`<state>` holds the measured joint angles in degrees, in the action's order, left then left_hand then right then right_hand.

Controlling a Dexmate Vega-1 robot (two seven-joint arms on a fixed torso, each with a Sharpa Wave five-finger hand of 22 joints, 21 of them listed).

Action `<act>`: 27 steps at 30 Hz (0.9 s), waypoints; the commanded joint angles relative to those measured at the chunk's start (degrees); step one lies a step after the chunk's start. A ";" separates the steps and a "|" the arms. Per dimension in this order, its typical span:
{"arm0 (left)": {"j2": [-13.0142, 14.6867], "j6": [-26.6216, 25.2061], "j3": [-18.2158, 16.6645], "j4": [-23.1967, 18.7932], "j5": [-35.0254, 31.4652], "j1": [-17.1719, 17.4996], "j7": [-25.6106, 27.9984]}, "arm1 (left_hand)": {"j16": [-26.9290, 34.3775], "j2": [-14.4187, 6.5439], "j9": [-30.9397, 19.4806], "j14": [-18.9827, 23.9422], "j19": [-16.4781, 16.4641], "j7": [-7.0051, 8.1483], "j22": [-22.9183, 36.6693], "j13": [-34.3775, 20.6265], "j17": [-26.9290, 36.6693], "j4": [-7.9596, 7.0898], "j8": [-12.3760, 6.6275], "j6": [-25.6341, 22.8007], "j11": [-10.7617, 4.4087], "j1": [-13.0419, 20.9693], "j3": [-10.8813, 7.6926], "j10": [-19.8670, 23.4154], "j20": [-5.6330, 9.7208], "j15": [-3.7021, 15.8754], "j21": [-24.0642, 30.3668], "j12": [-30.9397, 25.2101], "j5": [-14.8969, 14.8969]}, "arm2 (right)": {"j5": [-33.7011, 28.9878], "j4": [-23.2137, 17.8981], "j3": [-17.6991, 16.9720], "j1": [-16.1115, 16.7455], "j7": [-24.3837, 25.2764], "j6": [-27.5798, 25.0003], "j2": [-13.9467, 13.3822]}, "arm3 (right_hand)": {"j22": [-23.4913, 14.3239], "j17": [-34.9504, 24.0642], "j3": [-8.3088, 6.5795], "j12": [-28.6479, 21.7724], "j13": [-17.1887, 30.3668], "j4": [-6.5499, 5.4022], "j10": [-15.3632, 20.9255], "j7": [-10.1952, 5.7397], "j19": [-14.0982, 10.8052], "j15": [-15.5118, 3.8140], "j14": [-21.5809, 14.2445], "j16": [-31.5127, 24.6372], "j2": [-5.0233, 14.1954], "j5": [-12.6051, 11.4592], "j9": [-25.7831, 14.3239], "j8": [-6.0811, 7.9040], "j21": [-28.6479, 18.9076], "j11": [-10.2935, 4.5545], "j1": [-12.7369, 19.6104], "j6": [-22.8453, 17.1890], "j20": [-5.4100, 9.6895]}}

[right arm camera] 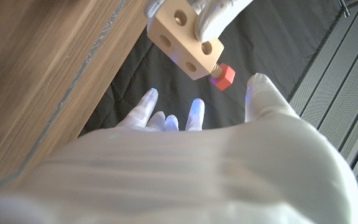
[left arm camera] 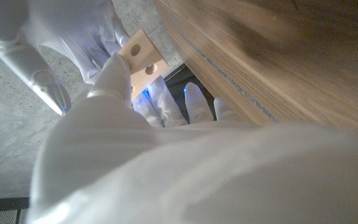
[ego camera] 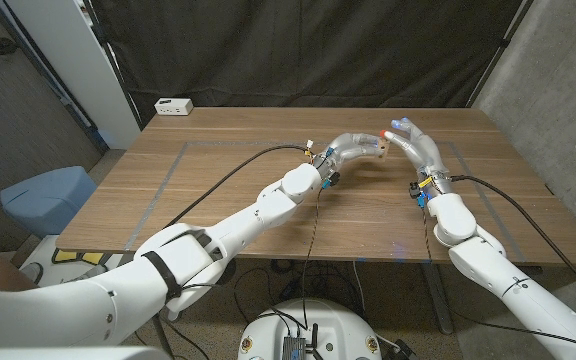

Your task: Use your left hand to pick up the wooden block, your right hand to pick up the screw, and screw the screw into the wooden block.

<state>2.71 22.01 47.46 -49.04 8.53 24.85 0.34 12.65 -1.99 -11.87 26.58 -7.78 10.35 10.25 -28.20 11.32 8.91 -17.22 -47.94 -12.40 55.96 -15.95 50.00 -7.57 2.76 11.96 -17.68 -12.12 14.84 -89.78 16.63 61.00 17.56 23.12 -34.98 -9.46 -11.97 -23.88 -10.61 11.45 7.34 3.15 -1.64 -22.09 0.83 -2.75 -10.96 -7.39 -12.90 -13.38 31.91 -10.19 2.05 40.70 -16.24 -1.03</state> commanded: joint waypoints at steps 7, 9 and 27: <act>0.27 0.25 0.34 0.01 -0.92 -0.30 0.43 | -0.04 -0.58 -0.31 0.49 0.12 -0.51 0.31 -3.44 0.22 -0.46 -0.35 -4.97 -0.03 0.28 -0.08 0.54 -0.35 3.81 -0.19 -0.37 -0.39 | -0.74 -11.58 -3.48 3.36 -1.76 -12.91 -9.83 | -0.25 -0.01 0.57 -0.57 0.11 -0.09 0.00 0.65 0.38 0.43 -0.21 -0.21 0.08 0.34 0.20 -0.86 -0.29 -0.17 -1.10 0.85 0.10; 0.38 0.08 0.36 -0.25 -0.95 -0.23 0.40 | -0.06 -0.58 -0.31 0.48 0.13 -0.51 0.31 -3.45 0.21 -0.39 -0.38 -5.04 -0.03 0.38 -0.11 0.53 -0.39 3.84 -0.19 -0.36 -0.40 | -0.75 -13.53 -4.11 3.82 -2.13 -15.25 -11.38 | -0.25 0.03 0.60 -0.59 0.11 -0.07 0.01 0.81 0.40 0.47 -0.23 -0.23 0.09 0.38 0.26 -1.03 -0.31 -0.09 -1.16 1.06 -0.03; 1.34 -0.39 0.58 -2.05 -1.74 0.23 0.61 | -0.11 -0.61 -0.31 0.42 0.13 -0.45 0.31 -3.54 0.22 -0.43 -0.37 -5.11 -0.02 0.35 -0.05 0.58 -0.37 3.80 -0.18 -0.27 -0.41 | 0.17 -24.73 -8.39 5.22 -7.17 -30.11 -22.18 | -0.27 0.61 0.51 -0.70 0.03 0.77 -0.29 1.70 -0.34 3.32 -0.35 -0.28 0.23 0.59 0.96 -2.52 -0.65 0.25 -0.72 1.66 -3.44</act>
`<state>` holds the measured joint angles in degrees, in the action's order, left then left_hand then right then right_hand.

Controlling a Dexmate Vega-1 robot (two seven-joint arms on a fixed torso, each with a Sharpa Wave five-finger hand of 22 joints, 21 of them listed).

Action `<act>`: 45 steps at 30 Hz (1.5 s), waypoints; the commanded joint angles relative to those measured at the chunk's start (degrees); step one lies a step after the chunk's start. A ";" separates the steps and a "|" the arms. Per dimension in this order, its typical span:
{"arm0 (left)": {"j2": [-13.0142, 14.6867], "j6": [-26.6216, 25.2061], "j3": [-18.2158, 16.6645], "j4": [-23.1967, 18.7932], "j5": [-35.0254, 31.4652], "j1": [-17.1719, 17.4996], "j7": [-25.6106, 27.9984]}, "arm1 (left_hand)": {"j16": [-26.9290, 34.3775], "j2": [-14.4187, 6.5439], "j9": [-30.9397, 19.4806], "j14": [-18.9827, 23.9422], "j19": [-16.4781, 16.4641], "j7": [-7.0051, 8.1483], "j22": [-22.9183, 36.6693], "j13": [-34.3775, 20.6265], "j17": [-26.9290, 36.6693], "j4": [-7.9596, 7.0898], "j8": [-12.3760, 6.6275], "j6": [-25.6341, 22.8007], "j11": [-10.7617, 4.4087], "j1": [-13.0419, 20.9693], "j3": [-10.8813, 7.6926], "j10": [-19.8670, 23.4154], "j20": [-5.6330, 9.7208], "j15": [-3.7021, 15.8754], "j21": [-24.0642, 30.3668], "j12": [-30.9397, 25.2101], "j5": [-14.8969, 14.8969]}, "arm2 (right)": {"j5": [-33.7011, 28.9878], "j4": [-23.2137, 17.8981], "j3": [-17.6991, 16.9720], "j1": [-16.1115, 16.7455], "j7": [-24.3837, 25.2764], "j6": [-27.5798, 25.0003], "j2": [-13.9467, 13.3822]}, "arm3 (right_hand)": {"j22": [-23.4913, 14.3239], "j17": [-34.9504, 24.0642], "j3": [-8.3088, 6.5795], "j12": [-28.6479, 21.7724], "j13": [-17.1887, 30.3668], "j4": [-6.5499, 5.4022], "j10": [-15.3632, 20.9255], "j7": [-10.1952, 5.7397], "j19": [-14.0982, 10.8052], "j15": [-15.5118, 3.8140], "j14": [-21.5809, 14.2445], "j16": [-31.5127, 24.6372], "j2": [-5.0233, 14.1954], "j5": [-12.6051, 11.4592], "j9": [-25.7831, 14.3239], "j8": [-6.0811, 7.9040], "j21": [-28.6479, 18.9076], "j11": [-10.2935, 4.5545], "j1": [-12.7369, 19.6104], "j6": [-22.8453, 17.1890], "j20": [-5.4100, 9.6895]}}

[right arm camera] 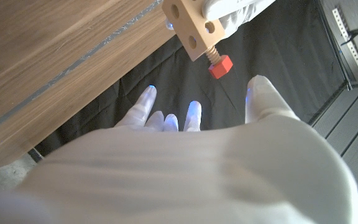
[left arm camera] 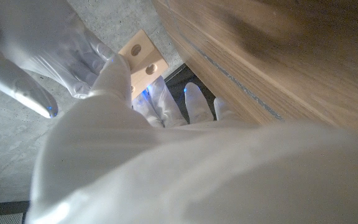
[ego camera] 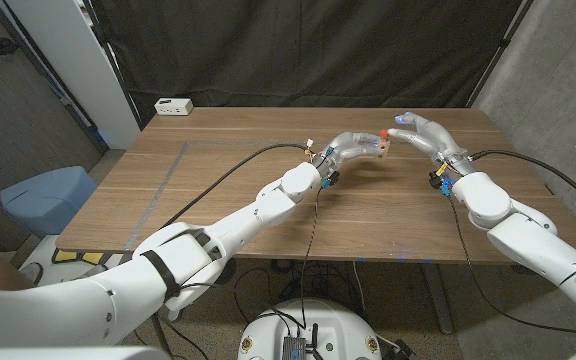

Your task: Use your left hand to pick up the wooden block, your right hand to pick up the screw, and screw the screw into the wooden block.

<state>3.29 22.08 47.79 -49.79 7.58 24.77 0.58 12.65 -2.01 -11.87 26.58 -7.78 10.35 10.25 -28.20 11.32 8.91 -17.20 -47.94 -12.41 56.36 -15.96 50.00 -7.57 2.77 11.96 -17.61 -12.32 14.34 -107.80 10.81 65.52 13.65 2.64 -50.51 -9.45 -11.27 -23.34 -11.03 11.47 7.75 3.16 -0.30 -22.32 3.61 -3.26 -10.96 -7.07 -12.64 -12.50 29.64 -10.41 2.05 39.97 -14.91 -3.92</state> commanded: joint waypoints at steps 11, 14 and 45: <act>1.23 -0.91 0.14 -2.53 -0.79 0.87 0.42 | -0.10 -0.60 -0.31 0.46 0.16 -0.38 0.31 -3.59 0.23 -0.42 -0.38 -5.16 -0.02 -0.05 -0.02 0.63 -0.35 3.87 -0.19 -0.30 -0.21 | 2.23 -10.81 -4.70 0.45 -6.14 -15.92 -10.95 | -0.26 0.08 -0.03 -0.04 -0.02 0.54 -1.38 0.18 0.57 1.20 1.06 -0.02 0.10 0.41 0.37 -1.63 -0.21 0.28 0.01 1.98 -1.53; 1.42 -1.05 0.15 -2.99 -0.87 1.06 0.50 | -0.11 -0.59 -0.31 0.46 0.15 -0.40 0.31 -3.60 0.22 -0.40 -0.38 -5.17 -0.02 -0.02 -0.01 0.64 -0.36 3.75 -0.19 -0.28 -0.21 | 2.36 -11.47 -4.84 0.13 -6.75 -17.11 -11.83 | -0.26 0.10 -0.04 0.02 -0.04 0.55 -1.67 0.27 0.90 1.27 1.24 0.01 0.17 0.43 0.42 -1.88 -0.10 0.25 -0.01 2.24 -1.75; 2.36 -1.66 -0.09 -4.96 -1.12 2.05 1.00 | -0.17 -0.55 -0.31 0.45 0.14 -0.42 0.31 -3.74 0.21 -0.39 -0.35 -5.24 -0.02 -0.01 0.06 0.72 -0.27 3.78 -0.18 -0.15 -0.20 | 2.49 -19.10 1.89 -15.89 -20.55 -34.62 -23.83 | -0.24 0.27 -1.29 -0.12 -0.14 1.34 -3.37 -0.13 4.21 4.09 4.09 0.29 1.87 0.17 0.84 -4.36 0.24 -0.57 1.88 3.58 -4.70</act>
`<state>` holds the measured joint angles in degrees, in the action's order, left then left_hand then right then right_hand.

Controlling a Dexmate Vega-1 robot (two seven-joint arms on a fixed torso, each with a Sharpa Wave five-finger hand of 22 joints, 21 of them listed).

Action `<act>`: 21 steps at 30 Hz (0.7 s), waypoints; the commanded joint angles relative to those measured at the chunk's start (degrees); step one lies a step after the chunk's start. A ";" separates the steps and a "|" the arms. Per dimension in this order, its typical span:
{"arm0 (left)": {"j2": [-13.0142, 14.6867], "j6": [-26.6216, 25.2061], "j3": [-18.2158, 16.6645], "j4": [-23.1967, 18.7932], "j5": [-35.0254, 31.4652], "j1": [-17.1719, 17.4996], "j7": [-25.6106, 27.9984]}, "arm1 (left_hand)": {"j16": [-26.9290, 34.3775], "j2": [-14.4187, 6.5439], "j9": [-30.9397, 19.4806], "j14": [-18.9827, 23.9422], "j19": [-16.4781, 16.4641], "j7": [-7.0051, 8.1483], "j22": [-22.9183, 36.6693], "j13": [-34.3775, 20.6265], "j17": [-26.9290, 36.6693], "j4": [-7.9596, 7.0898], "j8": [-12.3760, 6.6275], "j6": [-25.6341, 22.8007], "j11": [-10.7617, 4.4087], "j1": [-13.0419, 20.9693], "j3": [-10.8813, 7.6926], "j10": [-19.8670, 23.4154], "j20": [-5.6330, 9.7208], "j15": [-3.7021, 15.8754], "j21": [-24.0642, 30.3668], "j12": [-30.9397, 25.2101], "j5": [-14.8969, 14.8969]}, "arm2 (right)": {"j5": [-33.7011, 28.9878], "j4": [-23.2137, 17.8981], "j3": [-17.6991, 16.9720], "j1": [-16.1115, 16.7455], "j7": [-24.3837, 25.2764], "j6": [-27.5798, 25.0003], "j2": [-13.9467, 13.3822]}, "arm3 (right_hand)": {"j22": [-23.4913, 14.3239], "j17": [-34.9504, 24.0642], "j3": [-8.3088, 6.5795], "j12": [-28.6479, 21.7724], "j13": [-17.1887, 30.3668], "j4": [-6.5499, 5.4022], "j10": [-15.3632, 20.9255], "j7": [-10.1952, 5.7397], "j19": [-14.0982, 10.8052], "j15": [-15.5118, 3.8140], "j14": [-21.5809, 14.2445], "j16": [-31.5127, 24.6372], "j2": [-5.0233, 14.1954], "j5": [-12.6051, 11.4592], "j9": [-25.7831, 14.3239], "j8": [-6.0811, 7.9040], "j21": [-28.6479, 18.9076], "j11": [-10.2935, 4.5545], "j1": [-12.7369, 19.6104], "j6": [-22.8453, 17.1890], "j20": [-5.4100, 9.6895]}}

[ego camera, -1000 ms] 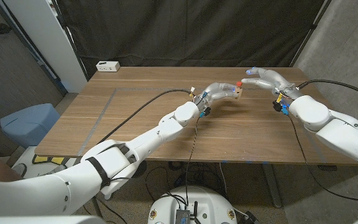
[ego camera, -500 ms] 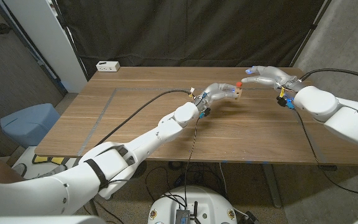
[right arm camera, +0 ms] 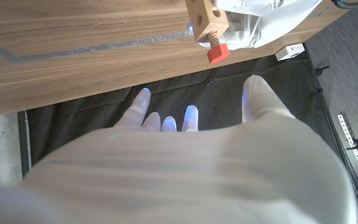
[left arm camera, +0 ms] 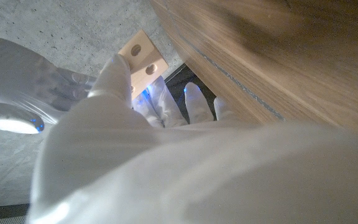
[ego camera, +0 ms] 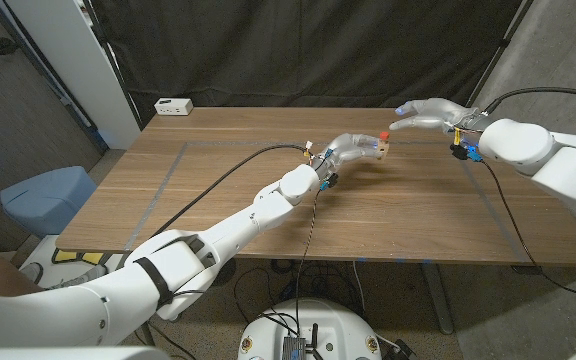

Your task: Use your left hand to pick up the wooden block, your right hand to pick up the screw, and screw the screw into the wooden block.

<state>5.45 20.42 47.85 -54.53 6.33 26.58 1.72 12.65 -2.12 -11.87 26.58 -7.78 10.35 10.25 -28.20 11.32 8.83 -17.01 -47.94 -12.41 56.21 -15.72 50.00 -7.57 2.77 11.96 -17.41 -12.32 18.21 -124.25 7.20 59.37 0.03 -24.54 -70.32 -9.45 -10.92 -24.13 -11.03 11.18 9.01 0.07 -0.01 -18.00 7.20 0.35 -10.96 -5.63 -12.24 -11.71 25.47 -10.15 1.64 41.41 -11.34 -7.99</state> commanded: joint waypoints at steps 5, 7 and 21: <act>0.38 -0.26 -0.24 -0.60 0.22 0.48 -0.06 | -0.16 -0.47 -0.31 0.49 0.13 -0.47 0.30 -3.76 0.22 -0.34 -0.54 -5.26 -0.01 0.12 -0.17 0.70 -0.24 3.74 -0.18 -0.31 -0.20 | -2.51 -3.08 8.44 -13.94 -9.78 -9.47 -4.18 | -0.24 -0.06 -0.73 -0.01 0.14 0.25 -0.88 -0.62 0.35 1.05 1.21 0.39 0.52 -0.22 0.09 -0.63 -0.05 0.06 0.90 0.19 -1.62; 0.41 -0.29 -0.25 -0.68 0.22 0.53 -0.04 | -0.19 -0.45 -0.31 0.44 0.14 -0.45 0.30 -3.77 0.22 -0.33 -0.54 -5.26 -0.01 0.13 -0.17 0.69 -0.22 3.70 -0.18 -0.30 -0.20 | -2.94 -3.05 9.59 -15.58 -11.18 -10.02 -4.14 | -0.24 -0.06 -0.85 0.00 0.14 0.30 -1.09 -0.65 0.64 1.31 1.52 0.41 0.58 -0.21 0.11 -0.85 -0.03 0.21 1.12 0.28 -2.08; 0.56 -0.57 -0.22 -0.96 0.08 0.64 0.10 | -0.20 -0.54 -0.31 0.45 0.14 -0.44 0.31 -3.83 0.23 -0.33 -0.51 -5.25 -0.01 0.17 -0.19 0.67 -0.22 3.75 -0.18 -0.21 -0.22 | -11.29 -3.58 20.56 -30.52 -25.40 -17.66 -2.01 | -0.24 -0.04 -1.38 0.35 0.11 0.44 -3.07 -0.67 1.38 2.28 2.45 0.33 1.00 -0.19 0.14 -1.98 -0.14 0.01 2.07 1.23 -2.82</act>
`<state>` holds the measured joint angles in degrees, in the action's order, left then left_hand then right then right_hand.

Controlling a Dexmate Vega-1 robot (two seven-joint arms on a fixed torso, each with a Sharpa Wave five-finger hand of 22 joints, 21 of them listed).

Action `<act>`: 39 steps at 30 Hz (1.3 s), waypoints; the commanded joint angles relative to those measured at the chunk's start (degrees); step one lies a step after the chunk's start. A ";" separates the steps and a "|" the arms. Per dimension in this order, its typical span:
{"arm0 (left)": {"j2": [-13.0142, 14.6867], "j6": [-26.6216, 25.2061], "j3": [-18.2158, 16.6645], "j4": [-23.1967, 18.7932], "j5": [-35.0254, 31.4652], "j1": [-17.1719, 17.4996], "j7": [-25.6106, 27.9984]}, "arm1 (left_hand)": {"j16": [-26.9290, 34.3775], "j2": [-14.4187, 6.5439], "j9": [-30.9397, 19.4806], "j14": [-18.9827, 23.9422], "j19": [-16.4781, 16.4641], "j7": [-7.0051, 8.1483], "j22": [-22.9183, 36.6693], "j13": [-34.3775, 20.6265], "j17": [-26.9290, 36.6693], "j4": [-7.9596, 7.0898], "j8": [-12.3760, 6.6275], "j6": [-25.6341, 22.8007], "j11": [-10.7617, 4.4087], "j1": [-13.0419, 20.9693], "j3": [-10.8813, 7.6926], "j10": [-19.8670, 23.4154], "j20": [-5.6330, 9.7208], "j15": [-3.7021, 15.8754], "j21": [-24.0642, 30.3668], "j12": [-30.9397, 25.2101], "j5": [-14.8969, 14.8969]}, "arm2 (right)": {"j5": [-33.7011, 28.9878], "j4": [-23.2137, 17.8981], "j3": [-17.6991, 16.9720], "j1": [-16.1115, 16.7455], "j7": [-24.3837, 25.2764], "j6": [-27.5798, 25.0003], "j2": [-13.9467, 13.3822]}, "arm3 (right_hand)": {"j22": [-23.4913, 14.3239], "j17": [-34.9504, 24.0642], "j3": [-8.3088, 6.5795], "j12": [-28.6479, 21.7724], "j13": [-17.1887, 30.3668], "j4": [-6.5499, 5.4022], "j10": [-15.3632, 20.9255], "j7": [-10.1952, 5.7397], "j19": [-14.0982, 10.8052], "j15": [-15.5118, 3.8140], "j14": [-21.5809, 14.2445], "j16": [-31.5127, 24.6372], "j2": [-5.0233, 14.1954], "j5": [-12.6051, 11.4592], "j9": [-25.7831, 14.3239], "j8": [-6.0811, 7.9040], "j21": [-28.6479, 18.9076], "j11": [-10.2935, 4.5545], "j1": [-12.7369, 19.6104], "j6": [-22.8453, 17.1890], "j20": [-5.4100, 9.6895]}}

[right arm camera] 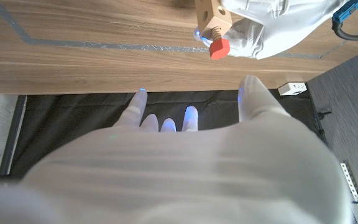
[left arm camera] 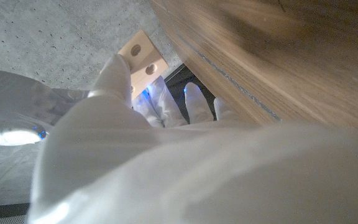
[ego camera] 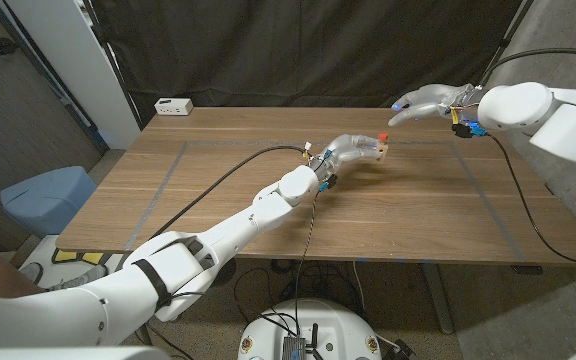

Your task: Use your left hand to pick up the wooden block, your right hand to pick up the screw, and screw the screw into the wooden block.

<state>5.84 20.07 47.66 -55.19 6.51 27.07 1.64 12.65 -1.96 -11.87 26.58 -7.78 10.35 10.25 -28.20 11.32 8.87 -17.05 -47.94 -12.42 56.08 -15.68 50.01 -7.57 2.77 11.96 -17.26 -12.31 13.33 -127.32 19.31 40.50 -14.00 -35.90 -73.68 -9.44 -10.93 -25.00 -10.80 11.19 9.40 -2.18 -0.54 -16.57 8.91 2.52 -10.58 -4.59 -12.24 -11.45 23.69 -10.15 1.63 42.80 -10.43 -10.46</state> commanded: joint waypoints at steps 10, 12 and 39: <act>-0.03 -0.09 0.02 0.05 -0.11 -0.02 0.15 | -0.21 -0.71 -0.31 0.47 0.15 -0.46 0.31 -3.88 0.22 -0.39 -0.48 -5.34 -0.02 0.27 -0.22 0.75 -0.22 3.79 -0.18 -0.34 -0.25 | -12.68 0.22 14.26 -18.87 -19.96 -8.45 3.73 | -0.24 -0.02 -0.77 0.04 0.08 0.09 -1.19 0.16 0.21 0.90 0.45 -0.14 0.18 -0.18 -0.13 -0.60 -0.17 0.21 1.15 0.49 -0.71; -0.07 -0.09 0.03 0.13 -0.09 -0.07 0.10 | -0.21 -0.66 -0.31 0.51 0.16 -0.43 0.31 -3.89 0.21 -0.38 -0.47 -5.33 -0.02 0.26 -0.21 0.76 -0.24 3.81 -0.18 -0.33 -0.25 | -13.86 0.57 15.37 -20.15 -21.69 -8.63 4.26 | -0.24 -0.01 -0.83 -0.01 0.08 0.10 -1.18 0.23 0.28 1.03 0.42 -0.18 0.23 -0.18 -0.13 -0.62 -0.17 0.26 1.25 0.35 -0.83; -1.46 0.85 0.28 3.79 0.22 -1.69 -0.66 | -0.26 -0.64 -0.31 0.54 0.19 -0.48 0.31 -3.99 0.21 -0.44 -0.35 -5.17 0.00 0.11 -0.17 0.74 -0.26 3.84 -0.19 -0.19 -0.23 | -31.05 4.48 27.70 -30.97 -37.88 -11.35 11.50 | -0.23 0.05 -1.30 -0.46 0.03 0.09 -0.87 1.20 -0.08 1.22 0.02 -0.56 0.61 0.16 -0.20 -0.57 -0.52 0.51 2.20 -1.98 -1.50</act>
<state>4.93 20.47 47.72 -52.82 6.58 26.00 1.40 12.65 -2.15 -11.87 26.58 -7.78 10.35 10.25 -28.20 11.32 8.87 -17.10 -47.94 -12.46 56.21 -15.68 50.06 -7.57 2.77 11.96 -17.24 -12.31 -11.69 -124.42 42.86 12.94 -46.48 -46.82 -64.73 -9.44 -10.94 -25.88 -11.03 11.20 9.48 -2.68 0.53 -16.58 9.94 2.46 -10.86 -4.13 -12.24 -11.46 23.25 -10.41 1.74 44.14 -11.70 -11.70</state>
